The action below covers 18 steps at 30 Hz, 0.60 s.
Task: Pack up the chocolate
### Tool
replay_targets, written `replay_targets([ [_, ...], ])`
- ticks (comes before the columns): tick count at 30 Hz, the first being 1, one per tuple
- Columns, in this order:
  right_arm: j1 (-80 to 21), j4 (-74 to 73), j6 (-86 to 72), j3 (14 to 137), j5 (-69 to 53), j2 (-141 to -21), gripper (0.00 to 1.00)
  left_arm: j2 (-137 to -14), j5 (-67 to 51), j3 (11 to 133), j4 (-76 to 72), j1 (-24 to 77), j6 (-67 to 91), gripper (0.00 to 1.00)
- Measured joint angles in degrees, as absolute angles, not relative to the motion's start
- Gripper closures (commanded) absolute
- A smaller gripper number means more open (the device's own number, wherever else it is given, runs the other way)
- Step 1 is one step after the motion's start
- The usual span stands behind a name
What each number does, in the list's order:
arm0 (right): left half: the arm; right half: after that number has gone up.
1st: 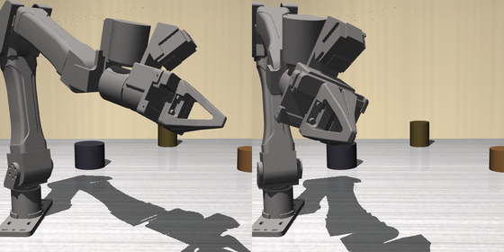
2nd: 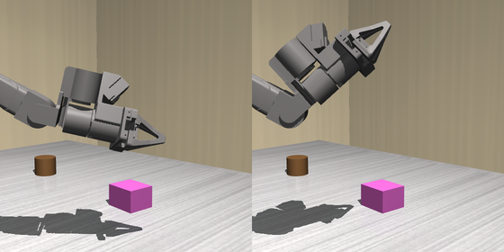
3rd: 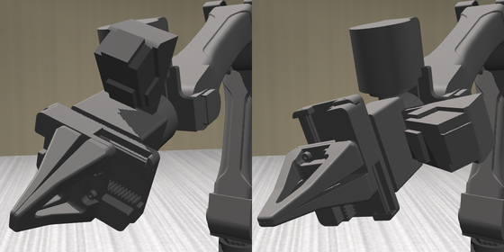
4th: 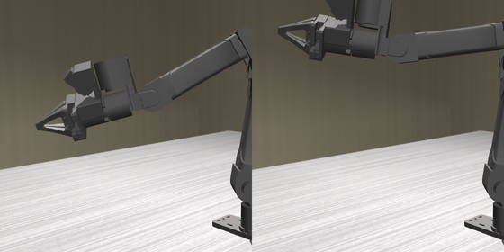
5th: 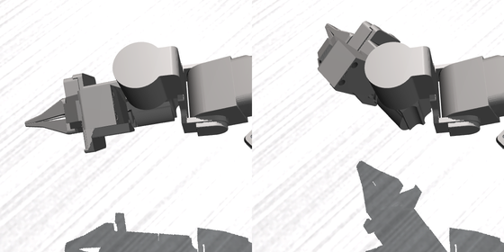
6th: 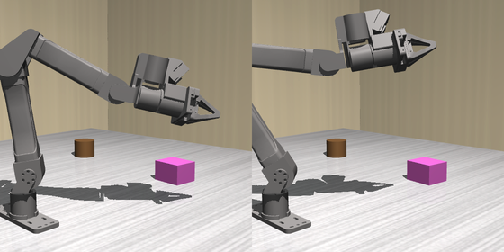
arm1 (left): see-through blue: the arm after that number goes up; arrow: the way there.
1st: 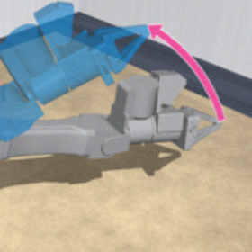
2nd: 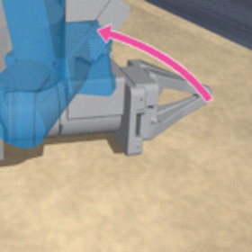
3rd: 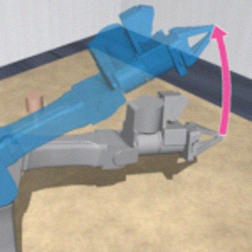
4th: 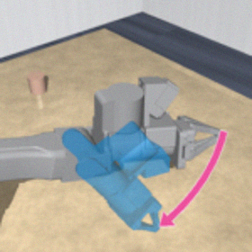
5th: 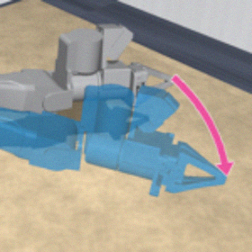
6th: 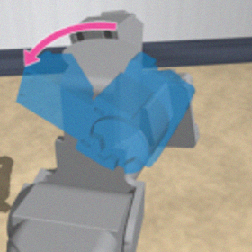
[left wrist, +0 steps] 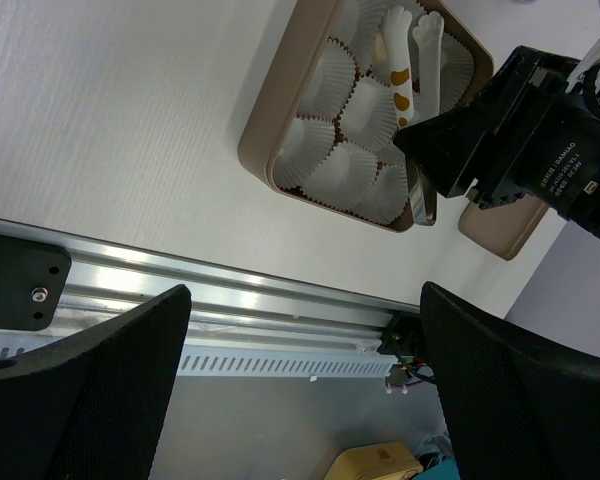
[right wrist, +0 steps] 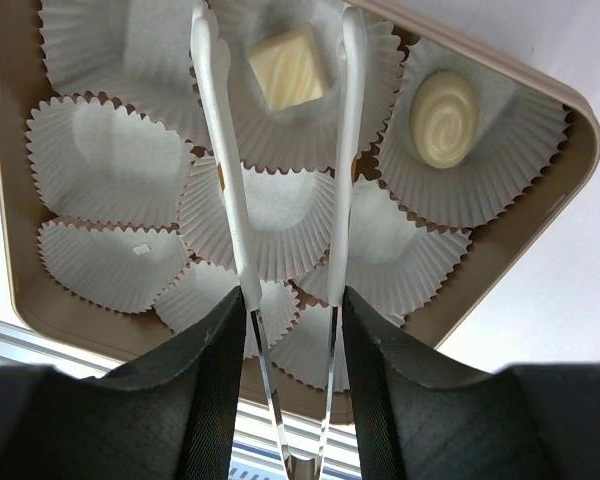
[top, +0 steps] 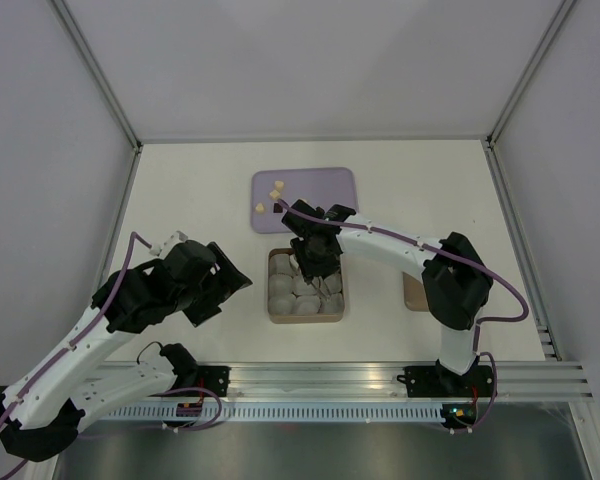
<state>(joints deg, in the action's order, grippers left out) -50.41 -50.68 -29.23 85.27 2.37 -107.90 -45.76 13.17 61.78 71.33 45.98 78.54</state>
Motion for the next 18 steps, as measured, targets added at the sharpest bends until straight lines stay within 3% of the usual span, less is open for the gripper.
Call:
replay_targets([
  [10,-50.41,-52.77,-30.06,85.34,2.9,-107.26,0.56,-45.74,13.1,61.78,71.35,45.98,78.54,0.01],
  [18,-50.41,-57.95,-30.81,87.88,2.37,-99.22,0.56,-45.8,13.1,61.78,71.35,45.98,78.54,0.0],
])
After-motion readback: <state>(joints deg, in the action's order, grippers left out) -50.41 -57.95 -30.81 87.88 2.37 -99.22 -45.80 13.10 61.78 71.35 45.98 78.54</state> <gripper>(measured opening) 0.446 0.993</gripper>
